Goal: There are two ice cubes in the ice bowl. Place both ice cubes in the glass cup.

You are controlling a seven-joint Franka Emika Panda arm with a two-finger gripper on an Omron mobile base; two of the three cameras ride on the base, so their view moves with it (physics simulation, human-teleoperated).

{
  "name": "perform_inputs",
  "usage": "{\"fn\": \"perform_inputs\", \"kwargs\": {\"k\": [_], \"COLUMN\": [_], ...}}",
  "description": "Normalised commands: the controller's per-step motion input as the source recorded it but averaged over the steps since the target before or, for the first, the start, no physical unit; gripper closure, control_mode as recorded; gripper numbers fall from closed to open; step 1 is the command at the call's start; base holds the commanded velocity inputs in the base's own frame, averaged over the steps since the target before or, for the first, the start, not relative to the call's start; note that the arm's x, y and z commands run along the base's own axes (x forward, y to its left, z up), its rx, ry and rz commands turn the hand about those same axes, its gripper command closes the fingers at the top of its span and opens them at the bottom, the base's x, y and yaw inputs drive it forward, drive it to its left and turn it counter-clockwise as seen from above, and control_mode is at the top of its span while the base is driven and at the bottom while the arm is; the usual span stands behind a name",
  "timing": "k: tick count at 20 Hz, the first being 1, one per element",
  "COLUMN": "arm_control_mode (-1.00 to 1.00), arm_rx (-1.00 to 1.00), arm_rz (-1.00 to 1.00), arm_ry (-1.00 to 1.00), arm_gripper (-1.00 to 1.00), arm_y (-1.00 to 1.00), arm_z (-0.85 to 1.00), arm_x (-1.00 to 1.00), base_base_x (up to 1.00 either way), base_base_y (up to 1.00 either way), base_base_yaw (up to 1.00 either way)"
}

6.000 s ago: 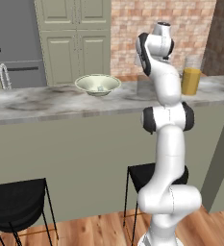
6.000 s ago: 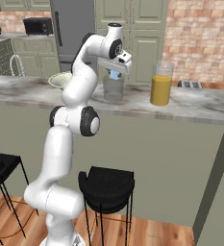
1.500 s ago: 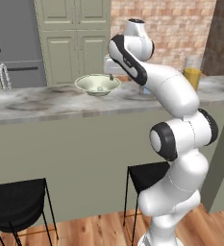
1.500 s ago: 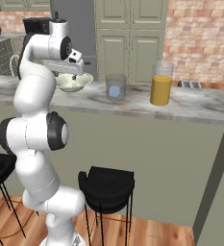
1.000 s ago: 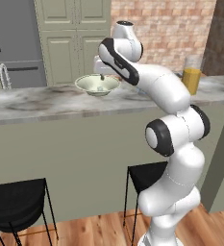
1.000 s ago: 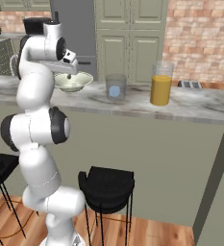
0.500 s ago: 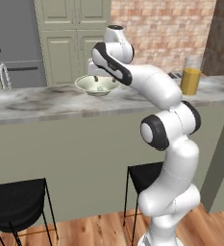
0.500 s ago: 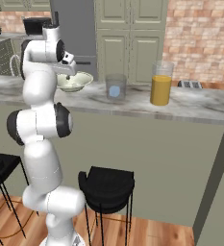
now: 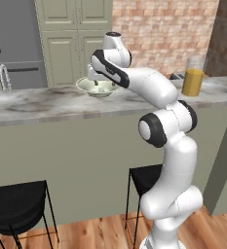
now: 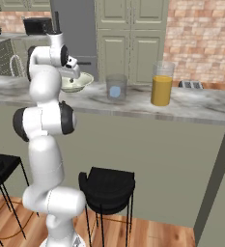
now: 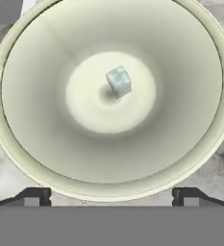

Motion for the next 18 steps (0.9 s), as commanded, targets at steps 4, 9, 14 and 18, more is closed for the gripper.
{"fn": "perform_inputs", "kwargs": {"k": [4, 9, 14, 18], "arm_control_mode": [-1.00, -1.00, -1.00, -1.00], "arm_rx": [0.00, 0.00, 0.00, 0.00], "arm_rz": [0.00, 0.00, 0.00, 0.00], "arm_ry": [0.00, 0.00, 0.00, 0.00], "arm_gripper": [-1.00, -1.00, -1.00, -1.00], "arm_y": [0.00, 0.00, 0.00, 0.00], "arm_z": [-0.10, -0.17, -0.18, -0.16], "arm_x": [0.37, 0.20, 0.13, 0.15], "base_base_x": [0.00, 0.00, 0.00, 0.00], "base_base_y": [0.00, 0.00, 0.00, 0.00], "base_base_yaw": [0.00, 0.00, 0.00, 0.00]}}
